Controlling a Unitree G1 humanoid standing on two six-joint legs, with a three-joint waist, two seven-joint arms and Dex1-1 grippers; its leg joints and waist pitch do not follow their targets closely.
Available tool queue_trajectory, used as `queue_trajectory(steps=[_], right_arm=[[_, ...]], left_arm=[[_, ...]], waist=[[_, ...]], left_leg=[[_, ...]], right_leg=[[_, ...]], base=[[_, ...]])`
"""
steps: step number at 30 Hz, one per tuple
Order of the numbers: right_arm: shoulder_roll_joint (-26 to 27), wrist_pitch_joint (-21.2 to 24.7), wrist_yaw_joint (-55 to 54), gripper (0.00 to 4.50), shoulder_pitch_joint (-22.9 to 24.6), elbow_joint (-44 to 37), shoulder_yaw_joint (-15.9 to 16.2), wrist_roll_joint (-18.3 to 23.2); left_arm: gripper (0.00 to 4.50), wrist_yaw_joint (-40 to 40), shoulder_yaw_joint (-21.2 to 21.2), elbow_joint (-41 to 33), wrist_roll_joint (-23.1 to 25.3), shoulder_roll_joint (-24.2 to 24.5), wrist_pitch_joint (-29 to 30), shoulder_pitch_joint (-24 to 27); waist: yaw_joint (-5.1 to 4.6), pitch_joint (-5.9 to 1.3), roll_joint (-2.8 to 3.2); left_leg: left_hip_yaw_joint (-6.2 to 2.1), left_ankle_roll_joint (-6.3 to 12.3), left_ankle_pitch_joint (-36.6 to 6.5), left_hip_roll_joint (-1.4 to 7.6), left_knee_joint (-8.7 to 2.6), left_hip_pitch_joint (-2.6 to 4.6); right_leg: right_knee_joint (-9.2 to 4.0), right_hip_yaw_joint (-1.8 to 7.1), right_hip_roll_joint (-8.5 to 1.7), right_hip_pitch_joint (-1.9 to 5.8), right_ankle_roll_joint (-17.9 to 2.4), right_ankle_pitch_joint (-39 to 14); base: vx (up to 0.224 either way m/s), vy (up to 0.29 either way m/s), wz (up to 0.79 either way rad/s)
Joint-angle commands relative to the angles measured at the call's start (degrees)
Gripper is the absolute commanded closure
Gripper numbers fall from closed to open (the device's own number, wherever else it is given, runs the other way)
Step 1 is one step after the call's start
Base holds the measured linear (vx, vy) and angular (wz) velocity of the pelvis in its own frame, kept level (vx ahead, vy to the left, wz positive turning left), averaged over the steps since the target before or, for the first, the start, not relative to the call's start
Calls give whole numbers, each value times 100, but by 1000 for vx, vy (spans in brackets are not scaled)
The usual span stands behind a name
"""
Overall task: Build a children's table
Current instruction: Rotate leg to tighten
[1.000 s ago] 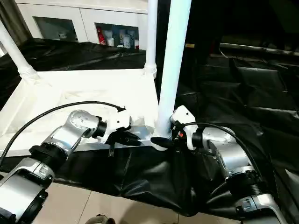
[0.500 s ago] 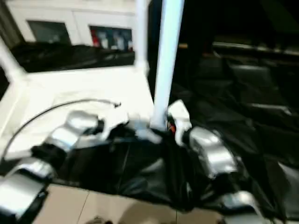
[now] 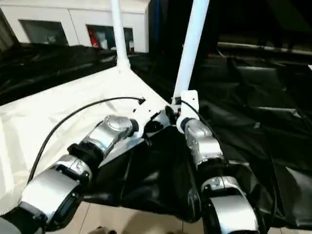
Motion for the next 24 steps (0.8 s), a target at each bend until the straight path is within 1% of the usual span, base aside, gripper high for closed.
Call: queue_trajectory(steps=[1,2,3,4,5,6,7,8,9,10,11,12,13,14,16,17,18,19,20,21,23,24], right_arm=[[12,-33,109,93,10,122,4,3],[-42,-86,169,77,-6,111,53,-28],[-63,-95,198,77,-3,95,67,-35],[-127,-99,295,67,19,18,109,-54],[-300,-86,671,63,104,-217,231,-86],[-300,-86,671,57,104,-217,231,-86],[-469,-9,1209,46,220,-495,309,-31],[-617,66,1627,33,338,-737,411,18],[-820,139,2098,33,502,-1059,543,78],[-931,175,2345,33,591,-1233,619,107],[-1178,218,2816,33,779,-1549,730,180],[-1178,218,2816,33,779,-1549,730,180],[-1325,232,3064,33,888,-1713,791,217],[-1543,243,3401,33,1042,-1938,891,243],[-1779,254,3746,33,1210,-2180,999,242],[-1892,263,3937,33,1291,-2311,1054,234],[-1936,268,4021,33,1323,-2367,1077,235],[-1974,303,4104,33,1358,-2446,1092,246],[-2009,335,4219,33,1391,-2538,1121,271],[-2024,343,4277,33,1404,-2583,1142,277],[-2051,369,4426,33,1419,-2686,1230,278],[-2055,377,4463,33,1417,-2707,1266,268]], left_arm=[[450,-18,25,31,58,103,-116,-89],[450,-69,-7,40,83,135,-172,-78],[450,-80,-17,43,92,147,-177,-74],[450,-124,-45,41,116,185,-232,-60],[450,-257,-83,15,136,268,-344,-20],[450,-257,-83,15,136,268,-344,-20],[450,-394,-93,-11,134,351,-416,10],[450,-528,-117,-35,141,417,-464,31],[450,-703,-165,-63,165,510,-577,60],[450,-799,-192,-77,180,560,-638,75],[450,-1083,-260,-130,210,687,-842,124],[450,-1083,-260,-130,210,687,-842,124],[450,-1265,-291,-167,211,759,-930,153],[450,-1630,-347,-262,187,876,-1156,219],[450,-2234,-430,-446,106,1035,-1320,325],[450,-2642,-500,-588,53,1144,-1383,396],[450,-2827,-533,-658,27,1194,-1391,428],[450,-2980,-564,-714,6,1237,-1396,453],[450,-3253,-611,-845,-60,1299,-1375,507],[450,-3398,-637,-920,-96,1333,-1347,538],[450,-3703,-695,-1118,-154,1419,-1322,622],[450,-3758,-706,-1167,-159,1439,-1328,644]], waist=[[26,-444,-55],[19,-434,-64],[11,-433,-64],[12,-433,-63],[8,-429,-72],[17,-431,-70],[18,-439,-63],[29,-440,-73],[37,-440,-65],[52,-440,-64],[38,-449,-55],[51,-451,-61],[31,-448,-50],[47,-446,-53],[58,-436,-20],[68,-443,-19],[94,-437,-5],[92,-429,-6],[119,-429,13],[148,-426,11],[165,-416,18],[170,-424,22]], left_leg=[[-9,374,-1065,71,-375,97],[-13,337,-1126,70,-386,97],[-14,314,-1156,71,-388,95],[-16,309,-1157,74,-391,95],[-16,320,-1160,69,-390,88],[-15,331,-1161,68,-387,85],[-18,354,-1085,72,-382,78],[-17,398,-1053,75,-377,71],[-20,473,-1050,61,-372,69],[-27,505,-1029,74,-370,64],[-31,526,-945,76,-365,48],[-24,556,-973,76,-357,65],[-28,549,-965,79,-359,55],[-24,557,-1018,81,-358,72],[-27,540,-1084,99,-369,63],[-22,506,-1117,118,-369,87],[-25,466,-1191,128,-382,96],[-15,454,-1223,128,-382,95],[-10,414,-1305,131,-382,112],[-6,369,-1384,142,-389,136],[-16,307,-1421,149,-411,120],[-24,261,-1456,159,-417,131]], right_leg=[[-416,191,-286,331,-1503,-671],[-430,189,-281,332,-1451,-810],[-432,192,-277,331,-1419,-872],[-434,193,-277,330,-1407,-879],[-440,190,-274,334,-1389,-877],[-441,191,-275,339,-1374,-870],[-414,198,-273,347,-1382,-721],[-412,195,-272,355,-1371,-622],[-417,184,-247,373,-1352,-527],[-412,192,-261,385,-1330,-459],[-378,197,-271,386,-1365,-326],[-397,193,-262,375,-1399,-315],[-382,196,-269,375,-1433,-305],[-406,187,-266,367,-1478,-374],[-401,192,-268,371,-1513,-444],[-395,200,-267,347,-1555,-434],[-396,194,-268,346,-1589,-497],[-396,201,-264,334,-1598,-527],[-405,207,-270,322,-1588,-632],[-406,212,-273,303,-1599,-707],[-405,211,-278,303,-1562,-798],[-394,212,-281,300,-1560,-790]], base=[[0,0,0],[0,0,0],[0,0,0],[0,0,0],[0,0,0],[0,0,0],[0,0,0],[0,0,0],[0,0,0],[0,0,0],[0,0,0],[0,0,0],[0,0,0],[0,0,0],[0,0,0],[0,0,0],[0,0,0],[0,0,0],[0,0,0],[0,0,0],[0,0,0],[0,0,0]])
